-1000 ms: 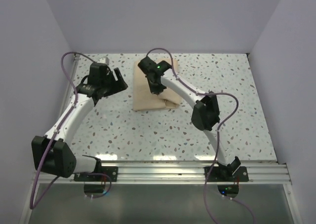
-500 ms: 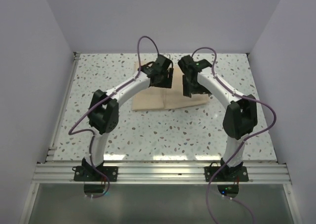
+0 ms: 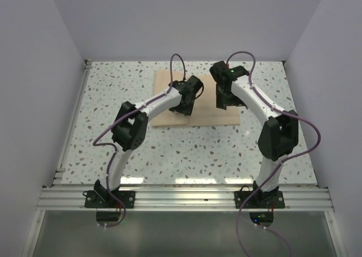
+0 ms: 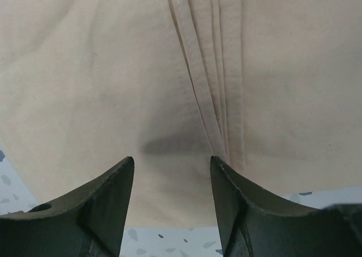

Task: Open and lay out the surgical kit
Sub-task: Open the surgical kit at the center of the board.

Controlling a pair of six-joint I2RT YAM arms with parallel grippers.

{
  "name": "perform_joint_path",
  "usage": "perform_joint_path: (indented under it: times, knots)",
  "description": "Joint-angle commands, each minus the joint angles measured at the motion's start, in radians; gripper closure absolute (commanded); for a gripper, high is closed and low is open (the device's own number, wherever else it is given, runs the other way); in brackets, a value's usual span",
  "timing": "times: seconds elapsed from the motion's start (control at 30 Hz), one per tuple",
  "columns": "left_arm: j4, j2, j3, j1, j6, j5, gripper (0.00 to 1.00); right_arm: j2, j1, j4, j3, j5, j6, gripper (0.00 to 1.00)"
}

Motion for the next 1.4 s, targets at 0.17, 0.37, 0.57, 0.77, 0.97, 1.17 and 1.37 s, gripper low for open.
perform_joint_path:
  times: [0.17,0.37,0.57,0.77,0.97,1.17,1.37]
  knots:
    - [0.077,-0.011,-0.075,-0.058,0.043,0.117,0.34,0.022,-0.017,-0.019,0.099,0.012,-0.011,0.02]
    - [0.124,-0.038,-0.102,-0.058,0.037,0.184,0.30,0.025,-0.016,-0.019,0.082,-0.002,-0.008,0.01]
    - [0.045,0.021,-0.058,-0.058,0.026,0.080,0.31,0.023,-0.016,-0.011,0.061,0.003,-0.014,0.02]
    - [0.011,0.057,-0.044,-0.051,0.026,0.022,0.70,0.032,-0.016,-0.002,0.075,-0.005,-0.031,0.01]
    - [-0.064,-0.057,0.077,0.011,0.000,-0.023,1.00,0.057,-0.017,0.009,0.126,-0.037,-0.051,0.02]
    - [-0.064,-0.384,-0.087,0.239,-0.115,-0.023,1.00,0.144,-0.022,0.026,0.307,-0.091,-0.069,0.02]
    - [0.032,-0.653,-0.463,0.412,-0.159,-0.036,0.21,0.270,-0.073,0.035,0.502,-0.152,-0.066,0.02]
